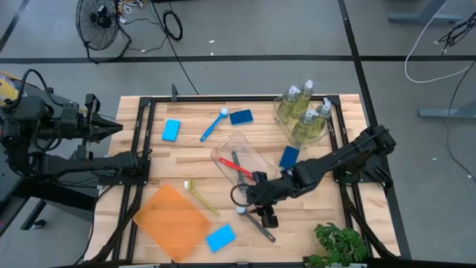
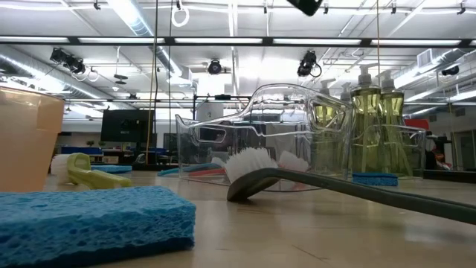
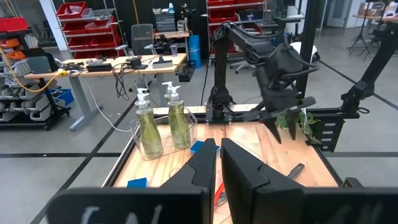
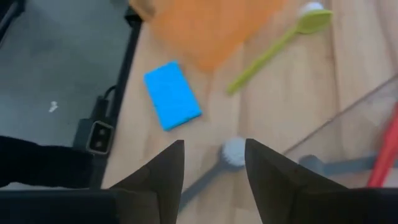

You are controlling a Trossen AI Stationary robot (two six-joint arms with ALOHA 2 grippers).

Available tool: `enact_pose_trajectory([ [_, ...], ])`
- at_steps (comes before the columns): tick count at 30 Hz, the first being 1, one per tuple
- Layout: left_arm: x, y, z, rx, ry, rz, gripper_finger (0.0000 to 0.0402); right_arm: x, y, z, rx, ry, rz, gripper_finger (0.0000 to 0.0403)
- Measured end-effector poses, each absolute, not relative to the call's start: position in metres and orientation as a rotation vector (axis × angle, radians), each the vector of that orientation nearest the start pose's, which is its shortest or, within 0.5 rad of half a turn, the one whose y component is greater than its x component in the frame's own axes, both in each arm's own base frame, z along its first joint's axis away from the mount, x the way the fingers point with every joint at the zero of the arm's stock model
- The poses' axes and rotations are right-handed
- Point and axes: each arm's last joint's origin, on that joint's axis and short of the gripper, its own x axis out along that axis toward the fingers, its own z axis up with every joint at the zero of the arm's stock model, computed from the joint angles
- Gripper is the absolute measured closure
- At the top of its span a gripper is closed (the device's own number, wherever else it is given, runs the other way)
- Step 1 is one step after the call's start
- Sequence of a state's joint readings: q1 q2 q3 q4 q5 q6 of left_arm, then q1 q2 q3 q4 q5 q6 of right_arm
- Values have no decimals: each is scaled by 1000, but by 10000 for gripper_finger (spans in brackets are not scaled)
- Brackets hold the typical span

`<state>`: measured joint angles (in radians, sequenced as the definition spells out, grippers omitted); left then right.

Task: Pick & Place Kitchen Sink Supplies
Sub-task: Put the gray dish brush into the bottom transparent bin

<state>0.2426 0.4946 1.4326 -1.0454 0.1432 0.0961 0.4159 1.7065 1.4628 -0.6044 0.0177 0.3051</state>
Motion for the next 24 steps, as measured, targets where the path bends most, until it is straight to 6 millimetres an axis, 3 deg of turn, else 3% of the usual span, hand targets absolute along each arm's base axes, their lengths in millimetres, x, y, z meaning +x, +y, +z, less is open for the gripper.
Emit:
enact_pose_trajectory([
  [14,-18,-9,452,75,110,94,374,309,207,292,66,895,368,234],
  [24,-18,-9,452,76,110,95,374,279,238,258,143,864,152,234],
])
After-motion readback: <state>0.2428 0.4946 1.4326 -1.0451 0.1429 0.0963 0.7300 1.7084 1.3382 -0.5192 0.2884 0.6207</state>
